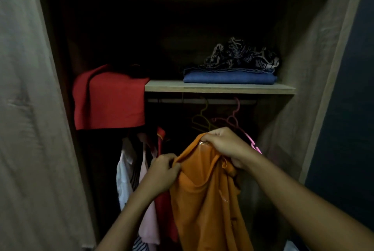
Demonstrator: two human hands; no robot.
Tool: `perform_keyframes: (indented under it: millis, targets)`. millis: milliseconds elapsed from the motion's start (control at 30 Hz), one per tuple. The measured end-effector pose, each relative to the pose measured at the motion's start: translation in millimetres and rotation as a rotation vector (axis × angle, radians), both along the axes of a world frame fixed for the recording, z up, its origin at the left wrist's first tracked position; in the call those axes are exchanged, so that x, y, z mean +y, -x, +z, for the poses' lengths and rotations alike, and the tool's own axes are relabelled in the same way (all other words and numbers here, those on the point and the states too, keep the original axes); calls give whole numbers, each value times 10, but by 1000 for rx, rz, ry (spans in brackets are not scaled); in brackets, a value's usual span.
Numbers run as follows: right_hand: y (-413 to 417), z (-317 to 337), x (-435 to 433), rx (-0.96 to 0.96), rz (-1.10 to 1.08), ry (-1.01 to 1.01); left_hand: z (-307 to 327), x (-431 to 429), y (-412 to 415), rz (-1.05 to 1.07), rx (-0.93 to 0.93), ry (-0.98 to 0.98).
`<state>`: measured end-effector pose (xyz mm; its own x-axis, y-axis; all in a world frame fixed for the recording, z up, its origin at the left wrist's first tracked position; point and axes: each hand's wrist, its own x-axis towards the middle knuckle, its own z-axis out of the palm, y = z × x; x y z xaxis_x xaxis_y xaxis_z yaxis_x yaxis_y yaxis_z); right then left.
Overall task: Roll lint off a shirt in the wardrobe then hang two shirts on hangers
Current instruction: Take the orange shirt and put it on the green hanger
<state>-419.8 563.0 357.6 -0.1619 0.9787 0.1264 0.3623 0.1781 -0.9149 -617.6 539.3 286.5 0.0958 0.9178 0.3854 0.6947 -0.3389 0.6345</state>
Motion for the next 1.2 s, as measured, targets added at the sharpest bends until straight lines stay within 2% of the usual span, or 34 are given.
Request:
perform_keyframes:
  millis: [100, 200, 333, 533, 667, 800, 1000, 1200]
  targets:
    - [-138, -113, 86, 99, -57, 47, -73, 63, 98, 27, -283, 95]
    - [-183, -252, 188, 117, -94, 79, -24, 57, 95, 19, -414, 69]
    - [-146, -348, 373, -141, -156, -30, 158, 104, -29, -29, -440, -3]
    - [9, -227, 946, -307, -391, -203, 307, 254, -173, -15, -353, -26]
    - [90, -146, 1229, -649, -371, 0, 359, 315, -134, 51, -273, -14]
    - [119, -78, 1332, -806, -229, 207, 396, 365, 6, 122, -286, 60]
    - [182, -122, 1474, -716, -227, 227, 496, 379, 183, 116, -282, 102]
    - [249, -31, 1278, -454, -325, 16, 522, 293, 199, 76, -103, 22]
